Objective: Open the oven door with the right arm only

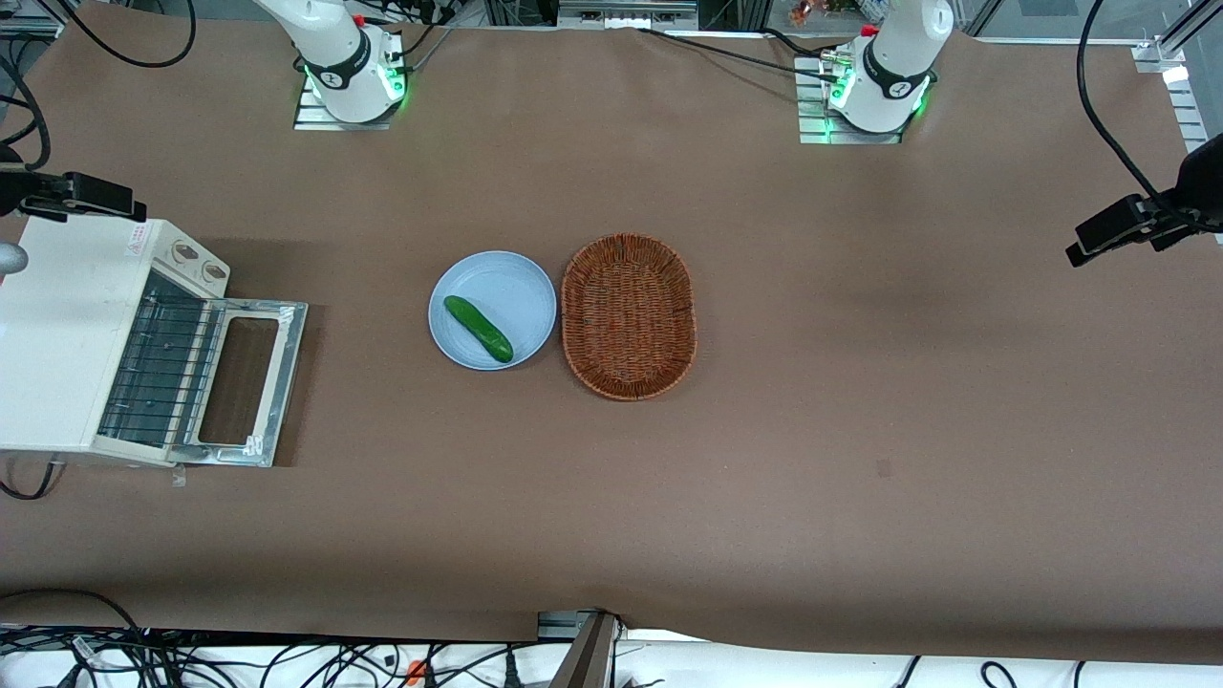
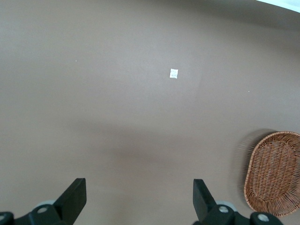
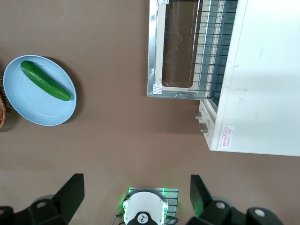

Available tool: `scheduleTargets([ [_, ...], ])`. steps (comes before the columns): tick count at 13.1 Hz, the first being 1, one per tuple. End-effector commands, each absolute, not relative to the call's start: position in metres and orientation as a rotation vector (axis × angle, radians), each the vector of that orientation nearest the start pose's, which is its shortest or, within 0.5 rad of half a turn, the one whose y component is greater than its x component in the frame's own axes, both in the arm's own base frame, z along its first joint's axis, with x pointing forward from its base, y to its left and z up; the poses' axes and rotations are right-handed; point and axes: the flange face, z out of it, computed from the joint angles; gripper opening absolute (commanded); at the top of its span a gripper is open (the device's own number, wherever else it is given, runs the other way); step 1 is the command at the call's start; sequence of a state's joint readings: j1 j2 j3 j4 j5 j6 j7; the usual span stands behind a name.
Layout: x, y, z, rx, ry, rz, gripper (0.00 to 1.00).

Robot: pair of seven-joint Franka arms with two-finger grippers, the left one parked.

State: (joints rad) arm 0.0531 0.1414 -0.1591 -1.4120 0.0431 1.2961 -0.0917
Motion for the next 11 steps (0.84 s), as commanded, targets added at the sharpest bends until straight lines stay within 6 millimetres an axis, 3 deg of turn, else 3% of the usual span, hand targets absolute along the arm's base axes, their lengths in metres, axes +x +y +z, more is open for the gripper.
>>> scheduleTargets([
  [1, 0.556, -0.050, 0.609, -3.080, -0.004, 0.366, 1.00],
  [4, 0.566, -0.053, 0.619, -3.097, 0.017, 0.294, 1.00],
  [11, 0.573, -0.051, 0.617, -3.106, 0.017, 0.252, 1.00],
])
